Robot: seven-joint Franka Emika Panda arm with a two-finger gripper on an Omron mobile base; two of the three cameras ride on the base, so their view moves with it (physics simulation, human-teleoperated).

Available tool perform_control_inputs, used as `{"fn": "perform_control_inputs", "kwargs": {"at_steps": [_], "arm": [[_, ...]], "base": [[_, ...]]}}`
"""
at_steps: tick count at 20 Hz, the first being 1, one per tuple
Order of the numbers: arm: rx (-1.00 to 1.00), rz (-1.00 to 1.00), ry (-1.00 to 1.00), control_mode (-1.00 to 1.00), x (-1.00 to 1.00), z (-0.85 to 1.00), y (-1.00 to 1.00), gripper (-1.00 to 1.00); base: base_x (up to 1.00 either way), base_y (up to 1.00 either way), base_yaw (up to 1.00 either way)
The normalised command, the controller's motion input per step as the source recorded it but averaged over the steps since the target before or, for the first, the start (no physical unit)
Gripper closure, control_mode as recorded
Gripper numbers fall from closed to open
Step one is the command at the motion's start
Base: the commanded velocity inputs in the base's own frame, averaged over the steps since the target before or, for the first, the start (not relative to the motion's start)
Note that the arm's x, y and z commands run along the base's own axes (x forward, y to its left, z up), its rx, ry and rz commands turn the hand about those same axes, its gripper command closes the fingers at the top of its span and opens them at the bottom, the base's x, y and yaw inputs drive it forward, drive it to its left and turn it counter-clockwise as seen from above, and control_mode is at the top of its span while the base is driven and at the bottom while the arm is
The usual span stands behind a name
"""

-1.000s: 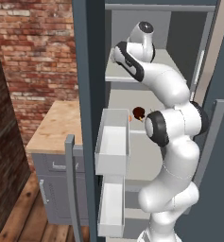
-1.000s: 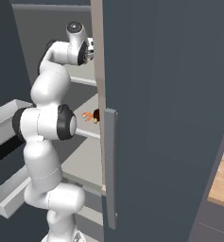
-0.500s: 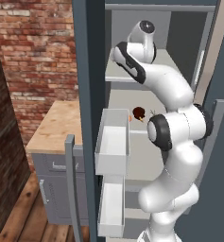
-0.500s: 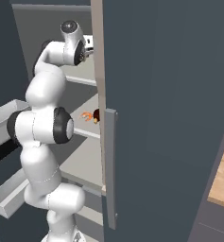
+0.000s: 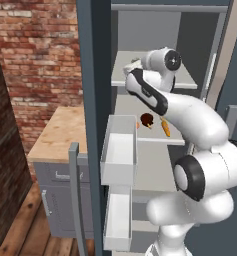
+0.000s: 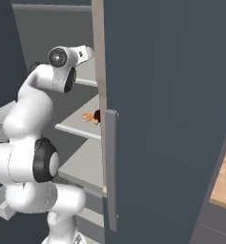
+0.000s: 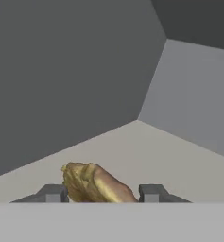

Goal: Take the mushroom and shrimp from the highest rack and move them to the second highest rack where the steak and carrot are located, to maximize freezer space. Close the freezer door after rearranging.

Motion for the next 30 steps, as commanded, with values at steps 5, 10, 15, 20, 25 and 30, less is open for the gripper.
{"fn": "perform_control_inputs", "kwargs": {"at_steps": [5, 10, 15, 20, 25, 30], "arm": [[0.05, 0.00, -0.01, -1.00, -1.00, 0.09, 0.00, 1.00], [0.06, 0.00, 0.00, -1.00, -0.96, 0.30, 0.00, 1.00], [0.07, 0.00, 0.08, -1.00, -0.94, 0.26, -0.01, 1.00], [0.00, 0.00, 0.21, -1.00, -0.92, 0.02, 0.00, 1.00], [-0.02, 0.00, 0.31, -1.00, -0.73, -0.43, -0.01, 1.00], [-0.05, 0.00, 0.21, -1.00, -0.48, -0.80, -0.07, 1.00]], "base": [[0.00, 0.00, 0.00], [0.00, 0.00, 0.00], [0.00, 0.00, 0.00], [0.00, 0.00, 0.00], [0.00, 0.00, 0.00], [0.00, 0.00, 0.00]]}}
